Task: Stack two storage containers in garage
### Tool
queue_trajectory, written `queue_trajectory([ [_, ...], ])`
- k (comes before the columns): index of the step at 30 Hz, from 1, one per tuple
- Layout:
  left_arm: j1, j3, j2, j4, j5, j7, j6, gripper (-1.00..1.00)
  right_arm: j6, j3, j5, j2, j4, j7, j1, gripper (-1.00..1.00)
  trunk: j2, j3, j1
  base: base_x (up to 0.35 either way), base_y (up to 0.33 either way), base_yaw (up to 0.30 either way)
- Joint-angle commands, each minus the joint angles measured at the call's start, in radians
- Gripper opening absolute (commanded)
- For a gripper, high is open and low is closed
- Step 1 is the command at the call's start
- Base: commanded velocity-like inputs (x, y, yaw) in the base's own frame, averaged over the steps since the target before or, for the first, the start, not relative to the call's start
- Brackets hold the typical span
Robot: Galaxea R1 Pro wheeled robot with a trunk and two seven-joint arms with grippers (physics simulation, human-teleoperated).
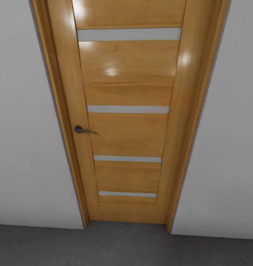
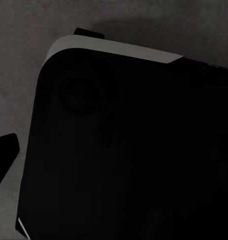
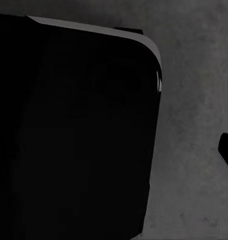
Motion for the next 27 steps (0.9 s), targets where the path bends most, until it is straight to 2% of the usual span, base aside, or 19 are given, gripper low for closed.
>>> queue_trajectory([
  [1,0.000,0.002,0.000,0.000,0.004,0.001,-0.002,1.00,-0.003,0.000,0.008,0.000,0.000,0.000,0.000,1.00,0.000,-0.001,0.001,0.319,0.098,0.000],
  [19,0.000,0.002,0.000,-0.001,0.004,0.001,-0.002,1.00,-0.002,0.000,0.007,0.000,0.000,0.000,0.000,1.00,0.000,-0.001,0.001,0.320,0.125,0.000],
  [27,0.000,0.002,0.000,-0.002,0.004,0.001,-0.002,1.00,0.001,0.001,0.008,0.001,0.000,0.000,0.000,1.00,0.000,-0.001,0.001,0.313,0.019,0.000],
])
